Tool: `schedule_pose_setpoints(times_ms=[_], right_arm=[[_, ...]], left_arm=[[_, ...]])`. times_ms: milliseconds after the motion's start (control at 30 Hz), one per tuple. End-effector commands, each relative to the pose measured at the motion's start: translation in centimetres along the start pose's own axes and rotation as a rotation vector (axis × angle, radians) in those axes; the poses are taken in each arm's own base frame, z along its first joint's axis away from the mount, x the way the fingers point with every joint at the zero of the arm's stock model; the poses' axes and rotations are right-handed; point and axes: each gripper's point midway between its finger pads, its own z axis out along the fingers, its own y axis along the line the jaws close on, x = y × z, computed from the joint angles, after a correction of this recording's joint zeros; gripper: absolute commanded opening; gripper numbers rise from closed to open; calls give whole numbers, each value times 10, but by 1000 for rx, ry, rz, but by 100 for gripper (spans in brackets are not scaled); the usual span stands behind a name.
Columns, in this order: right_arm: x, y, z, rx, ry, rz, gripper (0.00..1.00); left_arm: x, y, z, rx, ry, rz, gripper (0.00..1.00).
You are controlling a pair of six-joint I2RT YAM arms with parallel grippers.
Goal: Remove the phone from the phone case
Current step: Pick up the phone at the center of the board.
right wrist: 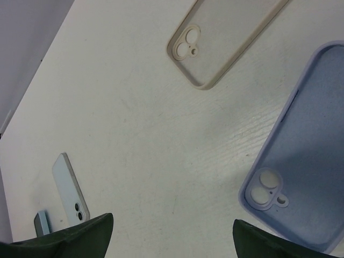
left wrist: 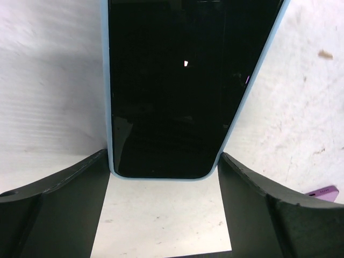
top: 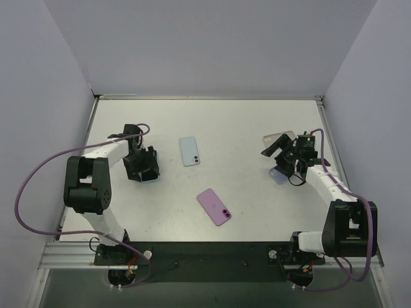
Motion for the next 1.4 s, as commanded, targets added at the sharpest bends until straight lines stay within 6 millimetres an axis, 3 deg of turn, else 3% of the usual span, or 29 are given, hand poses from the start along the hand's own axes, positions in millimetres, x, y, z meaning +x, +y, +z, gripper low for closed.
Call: schedule_pose_setpoints(times_ms=[0,167,267,300,333,400,667,1000,1100,1300,1367], right_arm=[[4,28,-7,-57,15,-61,85],[30,56,2,-90,92,-131,83],[58,80,9,-127,158,-179,83],[76,93,9,-159,200,-189,83],[79,106,10,-186,208,-195,83],[109,120,17,-213,297,-196,82],[174,178,40,-395,522,-60,76],[231,212,51,-429,654,-53,70],[240,221,56,-437,679,-52,63],[274,226,63,-399,750,-127,40],[276,230,62,-411,755,-127,31]], left_arm=[[16,-35,-17,132,-16,25,59],[40,-58,-35,184,-20,101,57],[58,-74,-45,247,-10,136,57],[70,-78,-45,271,18,146,56],[73,-81,-46,287,24,140,56],[85,-89,-49,352,49,142,56],[98,-98,-59,438,56,136,56],[106,-95,-59,448,75,146,56],[106,-96,-59,453,76,143,56],[104,-101,-65,474,61,138,56],[103,-103,-69,485,54,139,56]])
